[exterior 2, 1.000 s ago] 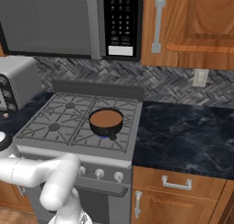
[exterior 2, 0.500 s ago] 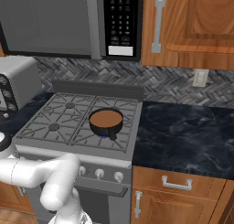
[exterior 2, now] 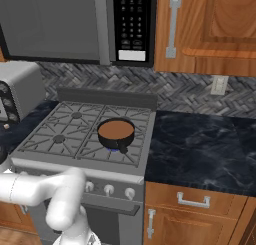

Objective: Pick up the sugar cube(s) and place them in the saucepan with hot chocolate.

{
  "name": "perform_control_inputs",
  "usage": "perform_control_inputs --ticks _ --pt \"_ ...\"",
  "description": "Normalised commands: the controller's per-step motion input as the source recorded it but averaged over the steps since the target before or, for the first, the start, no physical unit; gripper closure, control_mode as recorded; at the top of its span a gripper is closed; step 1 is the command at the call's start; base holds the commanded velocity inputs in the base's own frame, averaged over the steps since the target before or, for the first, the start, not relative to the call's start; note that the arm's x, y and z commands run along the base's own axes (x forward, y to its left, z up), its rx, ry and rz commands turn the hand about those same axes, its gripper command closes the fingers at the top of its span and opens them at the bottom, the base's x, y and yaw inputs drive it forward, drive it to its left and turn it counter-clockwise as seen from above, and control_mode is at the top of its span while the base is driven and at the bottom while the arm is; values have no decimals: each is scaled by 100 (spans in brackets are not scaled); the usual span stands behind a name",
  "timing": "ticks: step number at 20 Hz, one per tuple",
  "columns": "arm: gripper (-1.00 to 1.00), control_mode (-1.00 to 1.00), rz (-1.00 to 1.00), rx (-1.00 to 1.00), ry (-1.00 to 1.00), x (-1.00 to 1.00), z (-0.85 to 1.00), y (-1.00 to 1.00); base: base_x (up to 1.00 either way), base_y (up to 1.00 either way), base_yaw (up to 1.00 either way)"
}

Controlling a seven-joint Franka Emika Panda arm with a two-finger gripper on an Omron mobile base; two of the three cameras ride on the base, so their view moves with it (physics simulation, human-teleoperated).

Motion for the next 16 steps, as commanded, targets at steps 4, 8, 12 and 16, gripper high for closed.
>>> perform_control_inputs --ticks 4,8,12,16 --pt "100 -100 -23 8 -4 -74 69 -94 0 0 0" --pt "100 -100 -30 5 -1 -66 47 -100 0 0 0" --pt "100 -100 -30 1 -2 -62 20 -100 0 0 0" --pt "100 -100 -29 0 -8 -64 8 -100 0 0 0"
